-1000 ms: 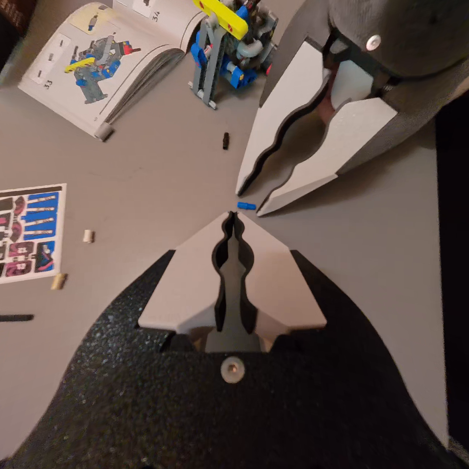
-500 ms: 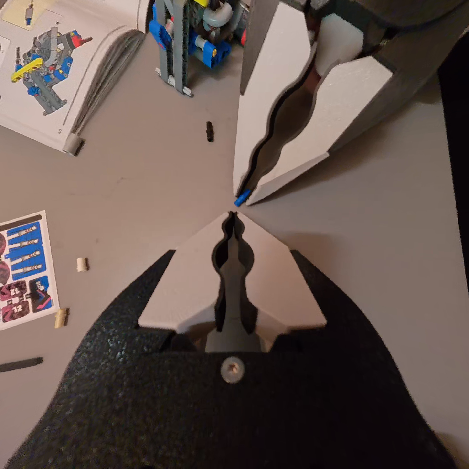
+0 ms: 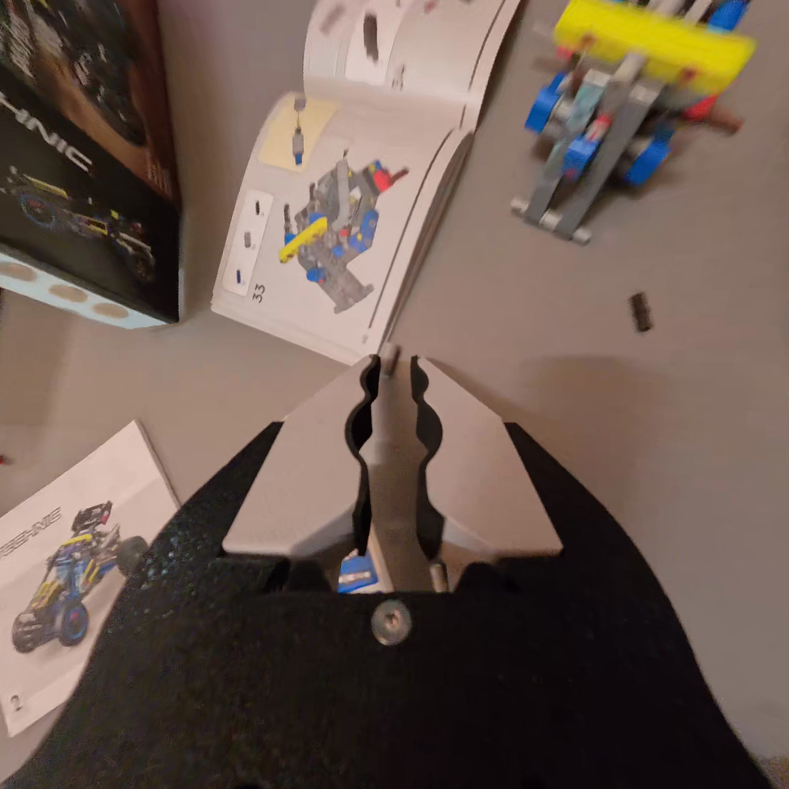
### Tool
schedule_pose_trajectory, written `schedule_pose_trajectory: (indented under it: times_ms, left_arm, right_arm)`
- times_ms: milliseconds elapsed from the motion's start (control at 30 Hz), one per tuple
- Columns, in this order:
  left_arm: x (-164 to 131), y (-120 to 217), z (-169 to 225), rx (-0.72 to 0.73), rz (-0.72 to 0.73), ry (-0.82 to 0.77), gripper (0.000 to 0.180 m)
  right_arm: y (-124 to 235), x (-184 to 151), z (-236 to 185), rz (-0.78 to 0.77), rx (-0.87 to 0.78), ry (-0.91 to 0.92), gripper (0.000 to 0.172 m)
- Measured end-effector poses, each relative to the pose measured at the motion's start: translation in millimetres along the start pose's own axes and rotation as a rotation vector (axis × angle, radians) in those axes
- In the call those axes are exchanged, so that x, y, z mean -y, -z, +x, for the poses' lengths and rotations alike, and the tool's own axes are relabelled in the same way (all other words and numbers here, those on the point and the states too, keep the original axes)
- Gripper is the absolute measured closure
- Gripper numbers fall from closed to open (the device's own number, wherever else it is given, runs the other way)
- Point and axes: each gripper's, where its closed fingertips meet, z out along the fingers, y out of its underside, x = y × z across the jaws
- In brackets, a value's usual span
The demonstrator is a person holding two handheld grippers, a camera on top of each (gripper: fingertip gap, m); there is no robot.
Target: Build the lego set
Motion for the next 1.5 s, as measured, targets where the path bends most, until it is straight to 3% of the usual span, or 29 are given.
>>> schedule_pose_trajectory:
  times_ms: [367,500,600,767,933,1100,1267,1500]
  left_arm:
    - [-7.1,-2.4,8.1,-0.058,0.023,-0.006,0.175]
    - [-4.9,-1.6,13.8,-0.097,0.022,0.01,0.164]
    - [-3.1,-4.3,17.6,-0.141,0.039,0.047,0.175]
    - [-5.1,-2.0,18.9,-0.103,0.028,0.094,0.176]
    - [4.6,34.1,65.4,-0.124,0.114,0.063,0.176]
    - [-14.2,56.4,128.8,-0.136,0.07,-0.086,0.176]
    - [-21.9,48.2,151.6,-0.177,0.001,-0.095,0.176]
    - [-18.3,44.4,158.2,-0.235,-0.026,-0.03,0.176]
  right_arm:
    - [0.4,-0.1,1.0,0.007,-0.006,0.063,0.168]
    - [0.9,0.1,2.9,0.009,-0.017,0.068,0.165]
    - [0.7,-0.1,1.4,0.008,-0.002,0.065,0.168]
    - [0.2,-0.4,2.4,0.005,0.008,0.043,0.168]
    - [0.2,-0.6,2.5,0.005,0.03,0.018,0.168]
    - [0.0,-0.4,3.8,0.001,0.025,0.014,0.168]
    - [-4.2,4.3,1.8,0.022,-0.007,0.193,0.168]
    - [-6.5,7.9,-1.4,0.04,-0.012,0.266,0.168]
